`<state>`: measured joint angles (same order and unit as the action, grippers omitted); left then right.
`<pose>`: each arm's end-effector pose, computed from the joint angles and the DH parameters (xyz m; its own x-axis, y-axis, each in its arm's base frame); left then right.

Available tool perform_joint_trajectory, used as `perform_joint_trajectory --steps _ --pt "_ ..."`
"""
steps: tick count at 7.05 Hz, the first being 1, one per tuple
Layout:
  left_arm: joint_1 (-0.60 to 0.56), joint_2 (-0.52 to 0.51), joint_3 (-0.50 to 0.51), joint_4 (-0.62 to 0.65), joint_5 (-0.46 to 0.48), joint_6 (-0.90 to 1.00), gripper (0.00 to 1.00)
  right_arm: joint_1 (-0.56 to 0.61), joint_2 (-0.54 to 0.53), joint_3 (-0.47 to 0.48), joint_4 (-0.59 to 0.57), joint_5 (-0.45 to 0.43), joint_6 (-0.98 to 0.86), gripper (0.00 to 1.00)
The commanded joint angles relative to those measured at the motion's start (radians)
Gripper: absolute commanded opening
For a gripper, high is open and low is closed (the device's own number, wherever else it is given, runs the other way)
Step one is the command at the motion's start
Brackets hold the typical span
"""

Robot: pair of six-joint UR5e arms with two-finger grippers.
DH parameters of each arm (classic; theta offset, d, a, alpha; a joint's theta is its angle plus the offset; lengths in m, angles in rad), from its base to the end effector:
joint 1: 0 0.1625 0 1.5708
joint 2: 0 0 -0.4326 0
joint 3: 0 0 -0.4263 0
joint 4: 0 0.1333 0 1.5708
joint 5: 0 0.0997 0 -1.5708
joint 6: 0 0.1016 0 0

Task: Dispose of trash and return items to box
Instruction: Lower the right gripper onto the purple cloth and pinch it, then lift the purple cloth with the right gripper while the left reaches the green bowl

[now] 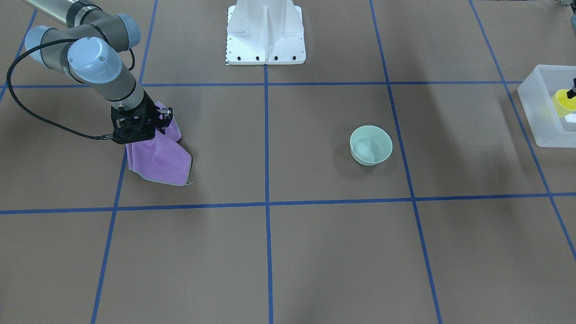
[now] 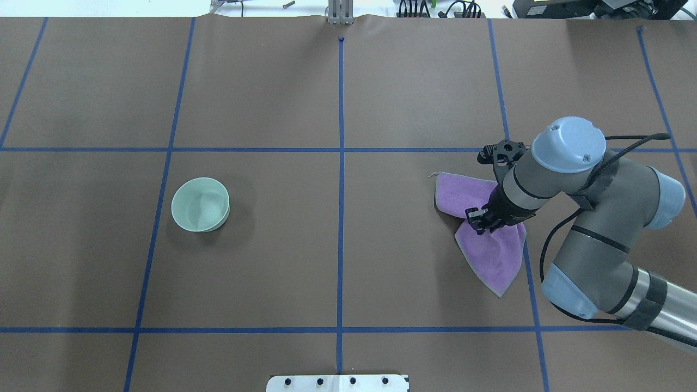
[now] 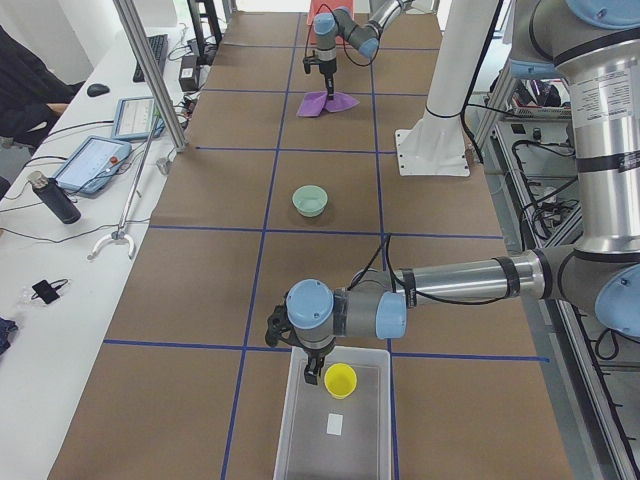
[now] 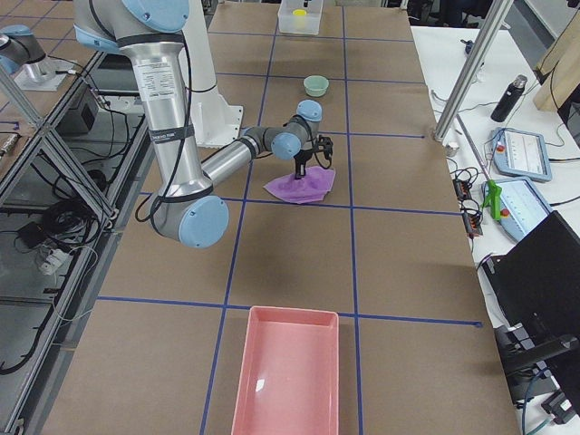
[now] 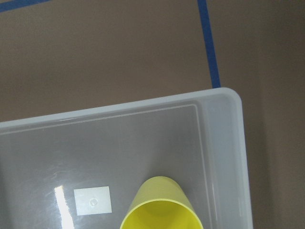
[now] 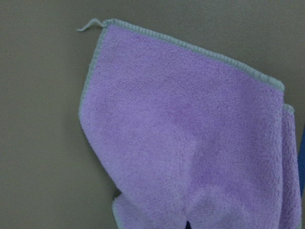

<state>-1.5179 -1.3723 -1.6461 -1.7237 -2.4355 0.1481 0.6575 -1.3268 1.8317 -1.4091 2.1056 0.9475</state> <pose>-0.0327 -0.4417 0.7019 0.6319 0.2035 -0.7479 -0.1477 0.9788 0.1416 -0.4330 -0.4373 0.3831 0.6664 -0.1199 0.7359 0.1387 0.9897 0.0357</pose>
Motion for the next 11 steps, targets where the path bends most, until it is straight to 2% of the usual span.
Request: perform_joint_trajectory --steps 1,2,3,5,6,7,9,10,11 --pt "-0.001 -0.033 -0.127 -0.004 -0.034 -0.221 0.98 0.039 -0.002 0.021 -0.004 0.001 0.0 0.0" --pt "0.004 -0.056 -0.158 -0.007 -0.031 -0.32 0.98 0.081 -0.003 0.027 -0.008 0.01 0.002 0.0" --pt "0.031 -0.109 -0.167 -0.034 -0.037 -0.517 0.98 0.156 -0.003 0.056 -0.086 0.029 -0.012 0.0" --pt "0.274 -0.196 -0.184 -0.181 0.004 -0.944 0.98 0.275 -0.006 0.139 -0.235 0.06 -0.118 0.0" --pt "0.365 -0.209 -0.204 -0.232 0.056 -1.072 0.98 0.34 -0.005 0.179 -0.331 0.079 -0.194 0.0" --pt "0.496 -0.229 -0.204 -0.302 0.166 -1.233 0.98 0.408 -0.005 0.222 -0.443 0.08 -0.305 0.0" --pt "0.709 -0.301 -0.172 -0.35 0.327 -1.425 0.98 0.529 -0.005 0.27 -0.609 0.079 -0.499 0.0" --pt "0.772 -0.333 -0.137 -0.355 0.372 -1.459 0.98 0.584 -0.005 0.276 -0.667 0.079 -0.586 0.0" --pt "0.786 -0.361 -0.12 -0.353 0.378 -1.472 0.98 0.638 -0.011 0.274 -0.703 0.079 -0.669 0.0"
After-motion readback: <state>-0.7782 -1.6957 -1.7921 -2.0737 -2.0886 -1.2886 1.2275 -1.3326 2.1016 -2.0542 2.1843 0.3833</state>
